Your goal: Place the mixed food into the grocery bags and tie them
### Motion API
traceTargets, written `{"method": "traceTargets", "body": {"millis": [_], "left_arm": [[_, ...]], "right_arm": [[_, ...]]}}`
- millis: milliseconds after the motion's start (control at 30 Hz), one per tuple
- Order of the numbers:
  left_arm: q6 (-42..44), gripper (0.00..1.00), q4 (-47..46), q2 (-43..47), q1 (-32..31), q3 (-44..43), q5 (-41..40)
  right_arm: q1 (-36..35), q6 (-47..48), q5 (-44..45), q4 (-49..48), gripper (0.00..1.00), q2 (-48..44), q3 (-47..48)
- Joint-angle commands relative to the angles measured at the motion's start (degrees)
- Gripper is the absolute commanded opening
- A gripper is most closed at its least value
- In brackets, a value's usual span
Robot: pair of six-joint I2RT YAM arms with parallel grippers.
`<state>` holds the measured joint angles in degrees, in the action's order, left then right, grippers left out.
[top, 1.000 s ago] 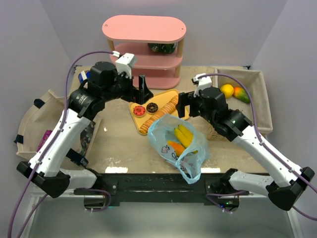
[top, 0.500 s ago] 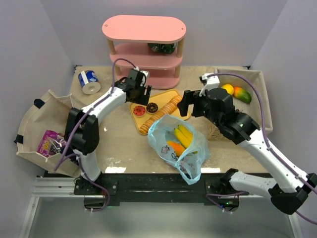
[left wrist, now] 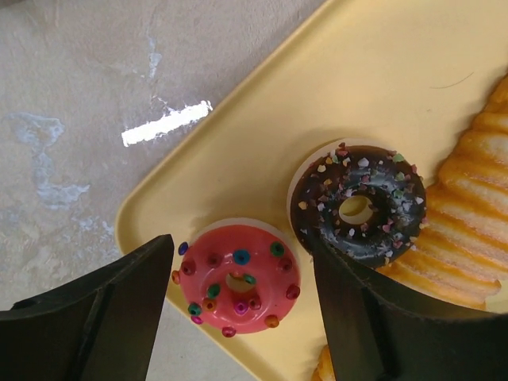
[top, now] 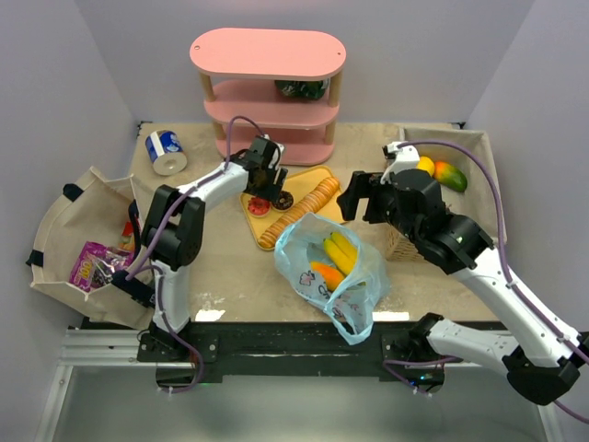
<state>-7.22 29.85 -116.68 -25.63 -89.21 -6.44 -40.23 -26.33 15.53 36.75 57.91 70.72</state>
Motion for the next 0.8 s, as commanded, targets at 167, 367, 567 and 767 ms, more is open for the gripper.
{"method": "traceTargets", "body": {"millis": [167,367,567,767], "left_arm": [[-0.07,0.75,-0.75,-2.33,0.23,1.05,0.28],[-0.77,0.65,-0.75,-0.74,0.23,2.90,1.34],[-1.65,0.75,-1.81,3.04,0.31,4.57,1.60],[-1.65,0.78,-1.46,4.71,0.49,5.01,2.13]], "right_arm": [[-0.20,-2.85,2.14,1.30,0.93,-2.01,1.27],[-0.11,-3.47,1.96,1.57,0.93,-1.92,0.91],[-0.20,-3.47,1.96,1.92,0.93,-1.57,0.91],[-0.11,-3.38,1.96,2.01,0.93,-1.40,1.00]]}}
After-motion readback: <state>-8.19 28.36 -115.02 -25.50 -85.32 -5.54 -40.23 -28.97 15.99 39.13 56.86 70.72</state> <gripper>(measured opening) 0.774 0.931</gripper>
